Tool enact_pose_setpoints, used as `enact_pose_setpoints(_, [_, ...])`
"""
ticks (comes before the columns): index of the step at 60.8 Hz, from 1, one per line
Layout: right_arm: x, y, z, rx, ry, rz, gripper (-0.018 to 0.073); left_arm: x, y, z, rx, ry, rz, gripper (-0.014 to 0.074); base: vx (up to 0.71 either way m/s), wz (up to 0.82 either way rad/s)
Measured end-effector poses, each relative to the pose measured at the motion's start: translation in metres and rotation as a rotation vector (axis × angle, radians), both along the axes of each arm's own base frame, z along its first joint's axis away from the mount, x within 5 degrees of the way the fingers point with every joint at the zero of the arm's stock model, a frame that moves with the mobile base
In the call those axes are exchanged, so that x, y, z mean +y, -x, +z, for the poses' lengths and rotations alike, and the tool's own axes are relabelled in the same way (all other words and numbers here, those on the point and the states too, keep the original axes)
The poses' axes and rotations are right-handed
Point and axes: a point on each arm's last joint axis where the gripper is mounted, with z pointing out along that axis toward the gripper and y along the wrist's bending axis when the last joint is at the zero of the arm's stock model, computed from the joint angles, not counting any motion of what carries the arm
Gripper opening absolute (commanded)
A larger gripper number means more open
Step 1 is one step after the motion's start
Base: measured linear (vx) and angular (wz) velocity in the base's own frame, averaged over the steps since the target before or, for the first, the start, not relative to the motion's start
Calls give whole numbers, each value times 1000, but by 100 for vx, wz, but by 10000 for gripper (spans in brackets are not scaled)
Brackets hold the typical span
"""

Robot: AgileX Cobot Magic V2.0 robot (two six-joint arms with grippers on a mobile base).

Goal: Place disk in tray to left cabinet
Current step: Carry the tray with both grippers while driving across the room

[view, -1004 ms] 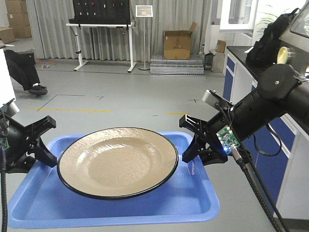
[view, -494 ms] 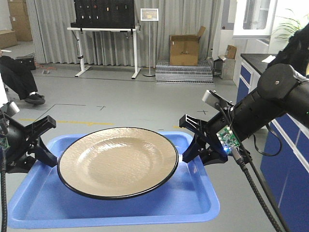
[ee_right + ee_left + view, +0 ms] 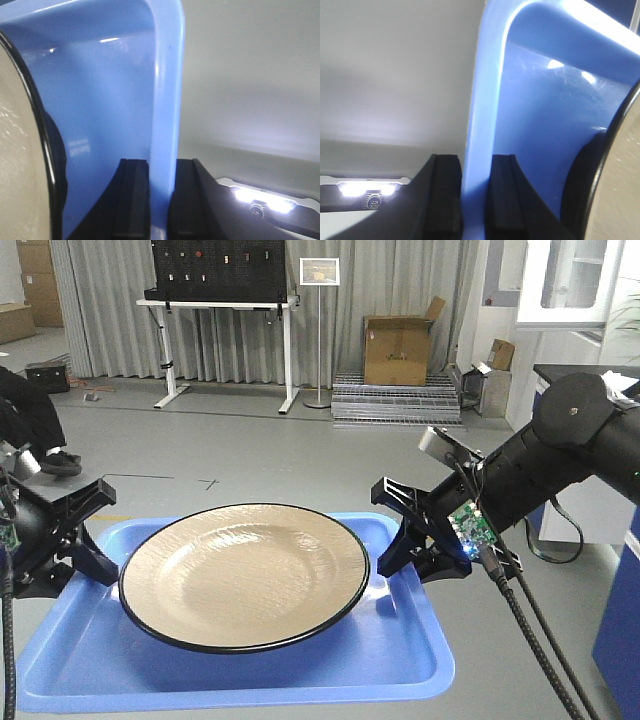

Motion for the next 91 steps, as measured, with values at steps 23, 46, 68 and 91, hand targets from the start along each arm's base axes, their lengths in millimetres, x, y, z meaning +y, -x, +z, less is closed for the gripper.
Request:
enact_pose_setpoints(23, [0, 0, 0, 1, 0, 0, -4, 0, 0, 0, 0, 0, 0, -1, 64, -3])
enact_pose_setpoints(46, [0, 0, -1, 2, 0, 0, -4, 0, 0, 0, 0, 0, 0, -1, 66, -6])
enact_pose_setpoints(68, [0, 0, -1, 1, 1, 0, -4, 0, 0, 0, 0, 1, 0, -1, 70, -2])
enact_pose_setpoints(91, [1, 0, -1, 2, -1, 1, -4, 0, 0, 0, 0, -1, 0, -1, 68, -3])
